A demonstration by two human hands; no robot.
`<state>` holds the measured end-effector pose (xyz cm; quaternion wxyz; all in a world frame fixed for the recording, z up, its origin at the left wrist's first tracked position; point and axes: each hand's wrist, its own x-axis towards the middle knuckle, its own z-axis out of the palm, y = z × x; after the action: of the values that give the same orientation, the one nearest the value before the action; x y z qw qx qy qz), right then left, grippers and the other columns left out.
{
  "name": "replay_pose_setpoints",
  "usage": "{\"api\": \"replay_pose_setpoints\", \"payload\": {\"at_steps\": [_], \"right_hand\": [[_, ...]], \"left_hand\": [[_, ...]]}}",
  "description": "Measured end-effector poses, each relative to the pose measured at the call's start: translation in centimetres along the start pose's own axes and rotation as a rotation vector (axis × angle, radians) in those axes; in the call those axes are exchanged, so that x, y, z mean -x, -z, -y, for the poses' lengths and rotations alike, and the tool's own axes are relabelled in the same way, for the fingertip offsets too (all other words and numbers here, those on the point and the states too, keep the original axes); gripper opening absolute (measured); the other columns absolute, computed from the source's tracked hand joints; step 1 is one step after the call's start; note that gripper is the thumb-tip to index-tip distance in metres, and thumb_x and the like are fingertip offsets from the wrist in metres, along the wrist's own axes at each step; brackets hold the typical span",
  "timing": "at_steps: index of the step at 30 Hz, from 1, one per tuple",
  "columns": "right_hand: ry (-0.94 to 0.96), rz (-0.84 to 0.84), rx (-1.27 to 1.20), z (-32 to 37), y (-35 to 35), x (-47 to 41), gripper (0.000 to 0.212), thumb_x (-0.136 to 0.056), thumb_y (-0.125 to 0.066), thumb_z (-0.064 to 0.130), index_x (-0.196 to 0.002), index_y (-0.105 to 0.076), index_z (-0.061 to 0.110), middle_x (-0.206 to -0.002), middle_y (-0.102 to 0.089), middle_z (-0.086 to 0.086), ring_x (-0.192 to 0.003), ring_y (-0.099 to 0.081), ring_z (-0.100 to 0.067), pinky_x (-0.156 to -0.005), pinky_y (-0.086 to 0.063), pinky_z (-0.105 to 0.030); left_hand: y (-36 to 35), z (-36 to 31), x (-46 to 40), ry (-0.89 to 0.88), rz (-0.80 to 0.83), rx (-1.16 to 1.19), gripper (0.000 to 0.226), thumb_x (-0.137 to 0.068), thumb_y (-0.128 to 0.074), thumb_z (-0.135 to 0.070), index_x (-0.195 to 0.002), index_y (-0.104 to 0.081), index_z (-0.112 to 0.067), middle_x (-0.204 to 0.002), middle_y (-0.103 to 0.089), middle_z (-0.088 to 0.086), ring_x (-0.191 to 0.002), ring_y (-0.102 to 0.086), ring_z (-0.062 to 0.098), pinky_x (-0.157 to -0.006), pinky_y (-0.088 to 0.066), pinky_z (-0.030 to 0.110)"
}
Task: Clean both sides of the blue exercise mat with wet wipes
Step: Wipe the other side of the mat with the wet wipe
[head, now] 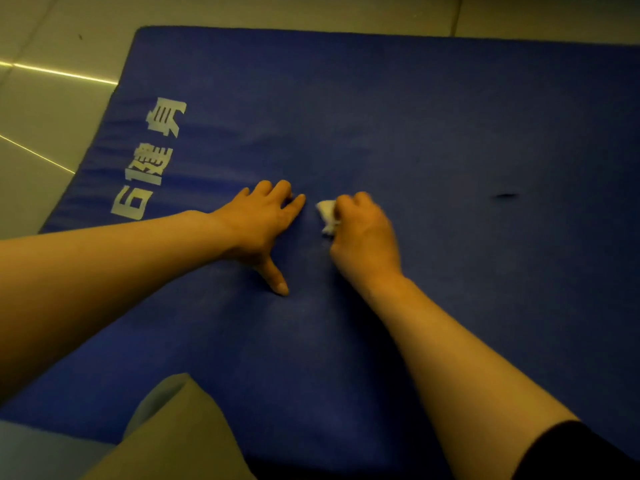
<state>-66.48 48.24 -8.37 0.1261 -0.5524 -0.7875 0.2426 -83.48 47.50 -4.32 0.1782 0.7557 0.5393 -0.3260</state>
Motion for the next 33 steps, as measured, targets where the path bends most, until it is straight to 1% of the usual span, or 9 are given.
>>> {"api": "replay_pose_setpoints", "payload": {"at_steps": [4,7,11,14,19,22,25,31,33], "right_hand": [[-0.215,-0.207,0.076,-1.5,0.8,-0.7,0.017,-0.078,-0.063,-0.001,-0.092,-0.055,0.002,-0.099,-0.054,-0.019,-0.082,-0.054,-0.037,-0.063,-0.043,-0.039],[0.011,-0.177,-0.014,1.5,-1.2,0.5,0.027,-0.063,-0.073,-0.006,-0.086,-0.061,-0.001,-0.082,-0.057,-0.021,-0.065,-0.055,-0.039,-0.052,-0.038,-0.033],[0.215,0.072,-0.069,2.6,-1.8,1.1,0.023,-0.080,-0.063,0.003,-0.102,-0.058,0.001,-0.100,-0.054,-0.017,-0.086,-0.051,-0.034,-0.062,-0.032,-0.033],[0.070,-0.012,-0.049,-0.1,0.0,-0.7,0.009,-0.085,-0.058,0.005,-0.094,-0.058,0.005,-0.101,-0.053,-0.017,-0.089,-0.051,-0.036,-0.062,-0.029,-0.033],[-0.191,-0.138,0.030,-0.7,0.4,-1.9,0.016,-0.089,-0.053,0.006,-0.104,-0.056,0.003,-0.110,-0.051,-0.016,-0.093,-0.053,-0.033,-0.068,-0.035,-0.032],[0.050,-0.052,-0.075,2.5,-1.7,-0.3,0.023,-0.076,-0.063,0.000,-0.099,-0.061,-0.001,-0.094,-0.056,-0.019,-0.078,-0.055,-0.038,-0.059,-0.033,-0.032],[0.153,0.106,-0.090,2.3,-1.1,-0.9,0.016,-0.083,-0.061,0.010,-0.099,-0.061,0.007,-0.099,-0.054,-0.012,-0.084,-0.054,-0.032,-0.062,-0.033,-0.032],[-0.247,-0.141,0.068,-2.8,1.7,-4.3,0.013,-0.091,-0.053,0.012,-0.100,-0.059,0.005,-0.109,-0.053,-0.014,-0.092,-0.056,-0.032,-0.068,-0.038,-0.031],[-0.217,-0.196,0.027,-1.5,0.5,-3.8,0.013,-0.091,-0.051,0.011,-0.100,-0.059,0.005,-0.106,-0.053,-0.014,-0.088,-0.056,-0.032,-0.067,-0.037,-0.031]], "left_hand": [[0.4,-0.1,-0.1,-0.009,0.047,0.008,0.145,-0.050,-0.069,-0.081,-0.153,0.008,-0.013,-0.145,-0.010,0.009,-0.125,-0.025,0.027,-0.110,-0.032,0.039],[0.6,-0.3,-0.3,-0.014,0.035,0.000,0.146,-0.048,-0.072,-0.079,-0.154,0.003,-0.013,-0.143,-0.013,0.009,-0.123,-0.026,0.026,-0.108,-0.034,0.036],[0.5,-0.3,-0.2,-0.028,0.032,0.050,0.143,-0.047,-0.074,-0.077,-0.154,-0.002,-0.016,-0.142,-0.014,0.006,-0.124,-0.025,0.025,-0.106,-0.033,0.033],[0.4,-0.1,0.0,-0.015,0.038,0.030,0.146,-0.048,-0.070,-0.081,-0.154,0.006,-0.016,-0.144,-0.010,0.007,-0.126,-0.024,0.024,-0.110,-0.031,0.034],[0.6,-0.1,-0.1,-0.014,0.040,0.024,0.145,-0.048,-0.068,-0.083,-0.154,0.007,-0.017,-0.144,-0.009,0.007,-0.126,-0.024,0.025,-0.110,-0.032,0.033],[0.3,0.1,-0.2,-0.027,-0.064,0.063,0.127,-0.054,-0.065,-0.082,-0.152,-0.014,-0.019,-0.138,-0.022,0.004,-0.119,-0.030,0.022,-0.103,-0.034,0.031],[-0.2,0.3,-0.2,-0.033,-0.182,0.161,0.108,-0.057,-0.067,-0.078,-0.143,-0.033,-0.022,-0.128,-0.032,0.002,-0.110,-0.036,0.020,-0.096,-0.037,0.032],[-0.4,0.6,-0.7,0.008,-0.188,0.146,0.128,-0.049,-0.065,-0.084,-0.149,-0.019,-0.018,-0.127,-0.030,0.003,-0.107,-0.036,0.020,-0.097,-0.037,0.032],[-0.6,0.7,-0.9,0.032,-0.182,0.140,0.142,-0.047,-0.064,-0.086,-0.153,-0.002,-0.015,-0.131,-0.026,0.003,-0.110,-0.035,0.020,-0.100,-0.035,0.032]]}}
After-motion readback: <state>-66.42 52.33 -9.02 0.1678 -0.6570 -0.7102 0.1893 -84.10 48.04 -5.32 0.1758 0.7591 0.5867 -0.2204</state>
